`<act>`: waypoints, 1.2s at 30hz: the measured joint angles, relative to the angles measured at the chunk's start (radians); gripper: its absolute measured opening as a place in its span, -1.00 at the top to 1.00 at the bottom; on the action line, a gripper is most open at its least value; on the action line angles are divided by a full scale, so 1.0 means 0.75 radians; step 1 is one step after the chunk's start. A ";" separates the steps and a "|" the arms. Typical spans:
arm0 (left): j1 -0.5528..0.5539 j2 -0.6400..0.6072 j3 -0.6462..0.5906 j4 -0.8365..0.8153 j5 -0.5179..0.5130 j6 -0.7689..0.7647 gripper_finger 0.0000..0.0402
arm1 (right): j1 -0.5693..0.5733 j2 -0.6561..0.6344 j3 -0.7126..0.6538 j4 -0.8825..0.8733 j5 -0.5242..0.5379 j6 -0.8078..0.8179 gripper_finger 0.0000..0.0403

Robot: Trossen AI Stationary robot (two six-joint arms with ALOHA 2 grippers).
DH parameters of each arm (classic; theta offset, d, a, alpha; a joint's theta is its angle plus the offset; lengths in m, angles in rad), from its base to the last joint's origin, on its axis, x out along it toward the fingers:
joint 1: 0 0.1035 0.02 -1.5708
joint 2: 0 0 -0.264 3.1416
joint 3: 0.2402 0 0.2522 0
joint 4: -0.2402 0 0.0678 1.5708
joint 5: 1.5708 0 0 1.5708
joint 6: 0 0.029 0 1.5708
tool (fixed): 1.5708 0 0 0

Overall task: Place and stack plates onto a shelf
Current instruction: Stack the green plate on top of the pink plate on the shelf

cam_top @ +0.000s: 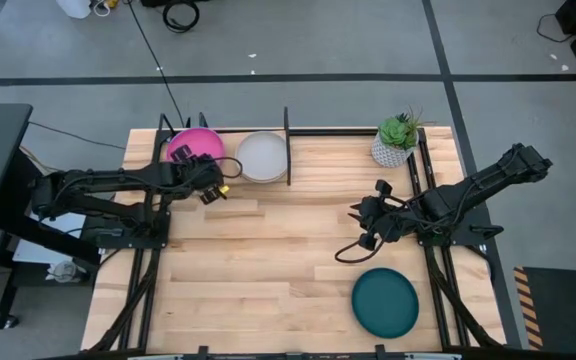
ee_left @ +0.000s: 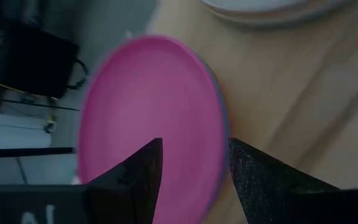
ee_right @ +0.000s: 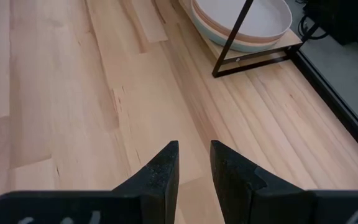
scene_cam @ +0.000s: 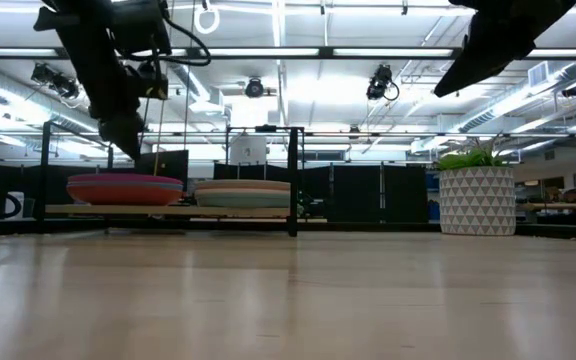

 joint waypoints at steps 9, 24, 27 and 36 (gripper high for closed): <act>0.027 0.079 -0.060 0.052 -0.059 0.020 0.07 | 0.000 0.000 0.000 0.008 -0.001 -0.006 0.51; -0.069 0.080 0.096 0.124 -0.034 0.103 0.07 | 0.000 0.023 0.000 0.049 -0.126 -0.009 0.51; -0.129 0.073 0.088 0.270 0.158 0.176 0.07 | -0.003 0.085 0.000 0.091 -0.310 -0.044 0.51; -0.265 0.073 0.087 0.551 0.422 0.242 0.07 | -0.023 0.321 0.000 0.066 -0.795 -0.066 0.47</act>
